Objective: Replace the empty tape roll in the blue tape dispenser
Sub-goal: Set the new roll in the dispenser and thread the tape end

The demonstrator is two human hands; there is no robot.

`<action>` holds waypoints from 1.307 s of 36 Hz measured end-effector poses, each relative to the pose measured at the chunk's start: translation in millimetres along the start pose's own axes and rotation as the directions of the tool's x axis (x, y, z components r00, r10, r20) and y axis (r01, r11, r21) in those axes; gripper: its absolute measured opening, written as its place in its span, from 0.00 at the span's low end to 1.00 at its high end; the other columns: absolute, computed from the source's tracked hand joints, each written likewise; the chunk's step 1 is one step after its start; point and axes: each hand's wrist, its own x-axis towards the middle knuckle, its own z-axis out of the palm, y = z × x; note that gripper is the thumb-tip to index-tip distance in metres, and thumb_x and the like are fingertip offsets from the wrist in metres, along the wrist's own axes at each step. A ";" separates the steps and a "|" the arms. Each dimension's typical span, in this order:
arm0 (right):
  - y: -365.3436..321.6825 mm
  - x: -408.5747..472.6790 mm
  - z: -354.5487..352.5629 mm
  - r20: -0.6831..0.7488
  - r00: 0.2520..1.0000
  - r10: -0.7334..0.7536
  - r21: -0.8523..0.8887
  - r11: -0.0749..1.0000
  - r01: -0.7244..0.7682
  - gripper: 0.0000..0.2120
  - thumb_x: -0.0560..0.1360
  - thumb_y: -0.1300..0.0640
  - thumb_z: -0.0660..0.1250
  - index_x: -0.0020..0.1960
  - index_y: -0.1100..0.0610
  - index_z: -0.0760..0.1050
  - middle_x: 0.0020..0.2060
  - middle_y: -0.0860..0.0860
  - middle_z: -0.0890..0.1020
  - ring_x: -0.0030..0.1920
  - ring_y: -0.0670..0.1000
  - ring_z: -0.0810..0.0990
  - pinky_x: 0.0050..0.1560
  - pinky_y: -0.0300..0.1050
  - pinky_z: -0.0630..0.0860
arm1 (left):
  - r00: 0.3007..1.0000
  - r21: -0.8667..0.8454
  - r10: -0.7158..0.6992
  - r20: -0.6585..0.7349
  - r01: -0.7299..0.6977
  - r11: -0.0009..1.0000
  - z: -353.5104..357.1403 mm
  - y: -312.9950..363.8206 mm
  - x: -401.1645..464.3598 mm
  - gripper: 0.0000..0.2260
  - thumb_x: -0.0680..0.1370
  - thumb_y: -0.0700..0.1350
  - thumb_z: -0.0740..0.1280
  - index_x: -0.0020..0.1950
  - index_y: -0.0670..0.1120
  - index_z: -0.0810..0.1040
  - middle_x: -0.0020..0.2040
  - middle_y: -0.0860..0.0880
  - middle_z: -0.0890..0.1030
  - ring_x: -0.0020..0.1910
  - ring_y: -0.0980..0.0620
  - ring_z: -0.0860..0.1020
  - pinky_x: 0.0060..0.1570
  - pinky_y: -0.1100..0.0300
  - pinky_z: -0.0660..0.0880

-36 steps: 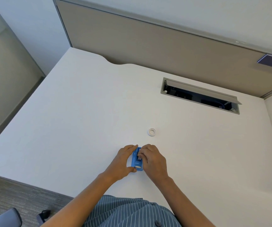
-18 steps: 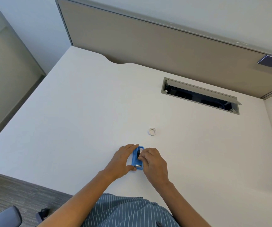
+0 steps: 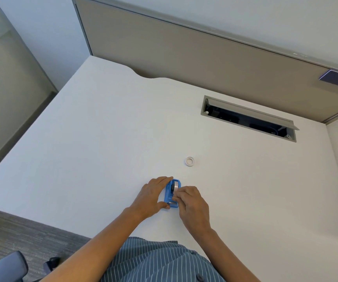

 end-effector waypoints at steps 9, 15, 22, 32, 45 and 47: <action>-8.0 -10.6 1.3 -0.010 1.000 -0.012 -0.007 1.000 0.012 0.08 0.73 0.65 0.79 0.50 0.56 0.88 0.49 0.46 0.86 0.52 0.45 0.81 0.41 0.35 0.79 | 1.000 -0.006 0.017 0.017 -0.017 1.000 -1.7 -2.7 0.8 0.43 0.73 0.54 0.80 0.84 0.52 0.64 0.81 0.51 0.70 0.77 0.49 0.70 0.77 0.47 0.68; -6.9 -12.8 -3.0 -0.025 1.000 0.011 -0.024 1.000 -0.012 0.08 0.73 0.66 0.81 0.49 0.56 0.87 0.49 0.46 0.86 0.51 0.47 0.83 0.43 0.36 0.79 | 1.000 0.008 0.020 0.003 -0.020 1.000 -1.0 -1.5 -0.6 0.43 0.73 0.53 0.81 0.84 0.50 0.64 0.81 0.50 0.70 0.77 0.48 0.70 0.77 0.50 0.67; -11.1 -18.9 -4.9 -0.039 0.999 0.013 -0.028 1.000 -0.014 0.08 0.74 0.66 0.81 0.48 0.55 0.87 0.48 0.45 0.86 0.51 0.48 0.83 0.43 0.34 0.77 | 1.000 0.029 0.026 0.000 -0.026 0.999 -2.3 0.1 -0.5 0.43 0.73 0.54 0.81 0.83 0.50 0.64 0.80 0.50 0.71 0.76 0.48 0.71 0.75 0.51 0.69; -15.2 -26.9 -2.1 -0.052 0.999 0.013 -0.045 0.999 -0.015 0.09 0.73 0.66 0.81 0.49 0.55 0.87 0.49 0.45 0.86 0.53 0.46 0.81 0.45 0.31 0.75 | 0.999 0.046 0.030 0.014 -0.030 0.998 -5.1 2.2 0.1 0.43 0.74 0.53 0.81 0.84 0.50 0.64 0.80 0.50 0.70 0.76 0.48 0.71 0.76 0.50 0.68; -17.0 -35.7 1.1 -0.028 0.998 0.053 -0.068 0.996 -0.054 0.07 0.73 0.63 0.82 0.47 0.55 0.87 0.52 0.49 0.83 0.49 0.51 0.83 0.36 0.36 0.71 | 0.999 0.047 0.034 0.025 -0.035 0.998 -8.1 1.4 0.5 0.41 0.74 0.53 0.80 0.83 0.50 0.64 0.80 0.50 0.71 0.76 0.48 0.71 0.76 0.49 0.70; -18.1 -35.9 1.2 -0.027 0.998 0.052 -0.068 0.996 -0.054 0.07 0.73 0.62 0.82 0.48 0.54 0.88 0.51 0.49 0.83 0.48 0.52 0.83 0.36 0.36 0.70 | 0.999 0.042 0.030 0.026 -0.031 0.999 -8.9 1.5 0.7 0.41 0.74 0.52 0.80 0.83 0.50 0.65 0.80 0.49 0.71 0.76 0.47 0.71 0.76 0.49 0.70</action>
